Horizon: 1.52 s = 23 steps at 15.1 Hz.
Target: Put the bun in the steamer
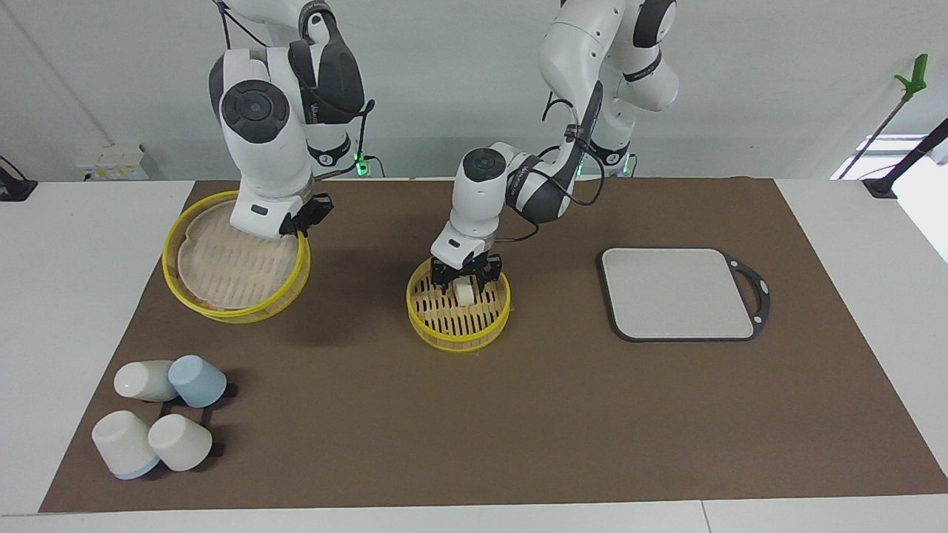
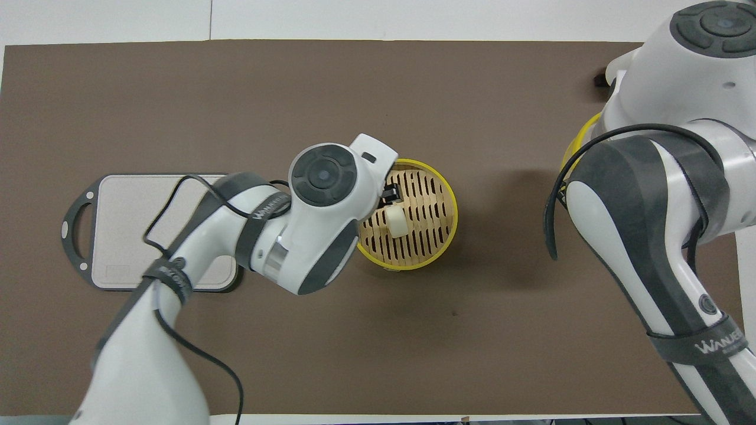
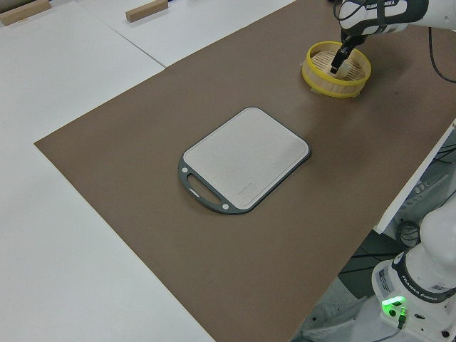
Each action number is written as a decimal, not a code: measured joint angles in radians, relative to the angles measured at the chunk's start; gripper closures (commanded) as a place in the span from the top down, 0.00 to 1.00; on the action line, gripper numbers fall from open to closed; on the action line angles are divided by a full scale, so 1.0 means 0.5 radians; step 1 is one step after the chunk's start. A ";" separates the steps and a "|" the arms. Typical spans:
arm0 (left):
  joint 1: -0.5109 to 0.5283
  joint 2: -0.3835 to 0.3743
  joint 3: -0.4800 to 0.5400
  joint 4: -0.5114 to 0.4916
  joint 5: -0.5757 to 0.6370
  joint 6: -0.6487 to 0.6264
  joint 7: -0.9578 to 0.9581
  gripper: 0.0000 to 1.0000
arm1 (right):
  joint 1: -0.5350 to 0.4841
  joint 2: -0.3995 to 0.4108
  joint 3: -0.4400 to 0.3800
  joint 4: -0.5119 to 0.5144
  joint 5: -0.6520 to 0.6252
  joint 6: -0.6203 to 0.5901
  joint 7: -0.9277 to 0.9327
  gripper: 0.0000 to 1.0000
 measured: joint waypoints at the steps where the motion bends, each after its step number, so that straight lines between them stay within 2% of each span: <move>1: 0.106 -0.101 0.005 0.003 0.000 -0.138 0.033 1.00 | 0.041 0.000 0.004 -0.013 0.092 0.118 0.089 0.00; 5: 0.597 -0.440 0.026 0.006 0.004 -0.576 0.494 1.00 | 0.475 0.061 0.022 -0.063 0.263 0.587 0.783 0.00; 9: 0.989 -0.599 0.033 0.007 0.118 -0.832 1.131 1.00 | 0.802 0.271 0.022 -0.056 0.255 0.935 1.248 0.00; 14: 1.104 -0.695 0.033 0.007 0.202 -0.999 1.495 1.00 | 0.868 0.491 0.021 -0.039 0.170 1.174 1.362 0.00; 23: 1.158 -0.725 0.049 0.085 0.182 -1.111 1.608 1.00 | 0.972 0.553 0.015 -0.016 0.129 1.321 1.546 0.00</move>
